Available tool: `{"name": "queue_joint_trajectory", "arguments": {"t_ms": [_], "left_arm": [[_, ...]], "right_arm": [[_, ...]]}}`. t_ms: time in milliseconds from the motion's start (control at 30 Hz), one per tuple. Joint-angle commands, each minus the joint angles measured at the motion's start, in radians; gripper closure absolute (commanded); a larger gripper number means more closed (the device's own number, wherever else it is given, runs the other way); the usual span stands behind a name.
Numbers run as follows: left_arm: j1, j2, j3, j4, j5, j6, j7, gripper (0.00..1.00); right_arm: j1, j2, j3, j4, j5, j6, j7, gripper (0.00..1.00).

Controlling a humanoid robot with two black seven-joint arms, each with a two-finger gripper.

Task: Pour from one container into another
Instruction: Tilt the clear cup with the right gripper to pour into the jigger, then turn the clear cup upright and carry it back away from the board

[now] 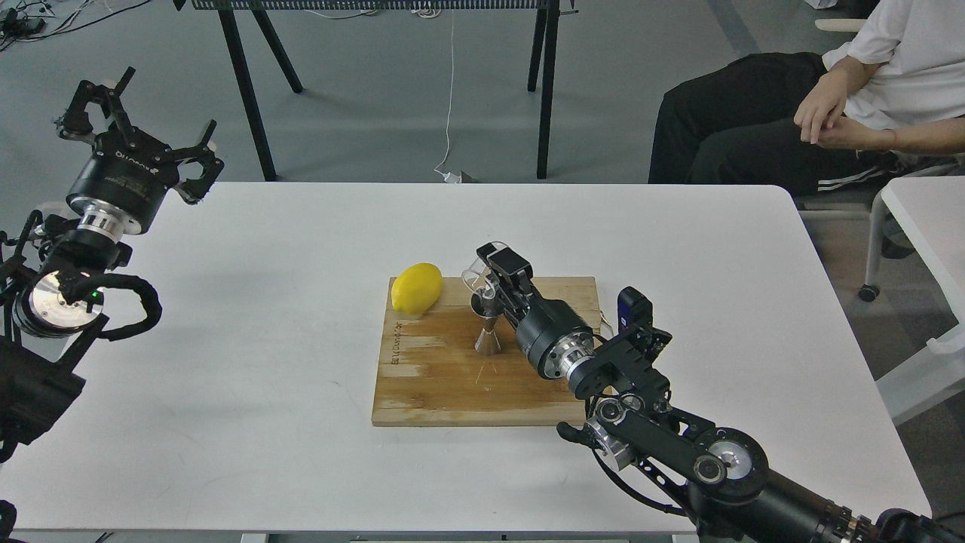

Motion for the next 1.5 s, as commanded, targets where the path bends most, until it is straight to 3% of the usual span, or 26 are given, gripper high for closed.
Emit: {"name": "queue_joint_trajectory", "arguments": {"t_ms": [0,501,1068,1202,1469], "left_arm": [[0.0,0.0,0.001,0.0,0.0,0.0,0.002,0.0],[0.0,0.003,0.0,0.0,0.0,0.0,0.002,0.0],[0.0,0.012,0.0,0.0,-0.002,0.002,0.0,0.0],[0.0,0.012,0.0,0.0,-0.002,0.003,0.0,0.0],[0.002,0.014,0.0,0.0,-0.005,0.0,-0.003,0.0]], "right_arm": [[0.001,0.0,-0.002,0.002,-0.006,-0.003,0.0,0.68],[0.024,-0.003,-0.008,-0.011,-0.135,-0.014,0.02,0.68],[0.056,-0.132,-0.1,-0.015,-0.281,-0.016,0.106,0.68],[0.047,-0.143,-0.062,0.038,-0.161,-0.014,0.094,0.68],[0.035,-0.212,0.087,0.179,0.375,-0.003,0.077,0.68]]}}
